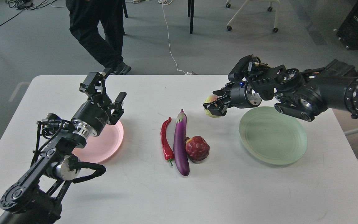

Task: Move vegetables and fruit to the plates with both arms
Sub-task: 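Grasp the green-yellow fruit with the right gripper and lift it, then place the green-yellow fruit on the green plate, open right gripper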

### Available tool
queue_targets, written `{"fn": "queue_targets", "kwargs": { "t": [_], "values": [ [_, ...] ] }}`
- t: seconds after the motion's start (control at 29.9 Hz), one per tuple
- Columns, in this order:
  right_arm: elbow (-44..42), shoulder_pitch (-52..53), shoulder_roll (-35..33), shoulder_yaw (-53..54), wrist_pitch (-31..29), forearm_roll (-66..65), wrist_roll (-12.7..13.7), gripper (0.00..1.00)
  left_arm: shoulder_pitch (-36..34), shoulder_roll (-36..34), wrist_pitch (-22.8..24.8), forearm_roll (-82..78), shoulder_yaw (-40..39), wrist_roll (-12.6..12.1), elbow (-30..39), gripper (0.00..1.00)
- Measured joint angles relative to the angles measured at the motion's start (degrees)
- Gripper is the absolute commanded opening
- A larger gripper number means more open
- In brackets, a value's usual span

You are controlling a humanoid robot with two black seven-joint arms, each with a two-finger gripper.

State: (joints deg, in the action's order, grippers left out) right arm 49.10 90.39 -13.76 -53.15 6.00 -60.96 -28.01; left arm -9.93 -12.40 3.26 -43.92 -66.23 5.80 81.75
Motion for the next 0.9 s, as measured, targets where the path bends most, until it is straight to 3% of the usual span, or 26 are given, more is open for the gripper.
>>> {"fn": "queue_targets", "kwargs": {
  "t": [0.27,0.6,0.7,0.8,0.9],
  "values": [
    [5.95,-0.15,-16.07,-0.15,-0.19,-8.4,0.0,0.39,-0.14,-0.08,0.06,-0.1,0.48,0.0,0.0,0.98],
    [1.76,-11.24,-19.36,3.42,1.31,-9.26,0.0,0.44,-0.17,0.4,0.09,-0.2,1.27,0.0,0.0,0.98],
    [-0.17,-13.63,-18.54,4.2,1.94,-9.27,0.01,0.6,-0.17,0.39,0.1,-0.2,1.28,0.0,0.0,0.98],
    [-1.68,-16.04,-17.28,6.0,3.13,-9.24,0.0,0.86,-0.17,0.34,0.09,-0.2,1.28,0.0,0.0,0.98],
    [-2.79,-16.93,-16.86,7.07,3.67,-9.2,0.0,0.94,-0.18,0.28,0.09,-0.21,1.28,0.0,0.0,0.98]
  ]
}}
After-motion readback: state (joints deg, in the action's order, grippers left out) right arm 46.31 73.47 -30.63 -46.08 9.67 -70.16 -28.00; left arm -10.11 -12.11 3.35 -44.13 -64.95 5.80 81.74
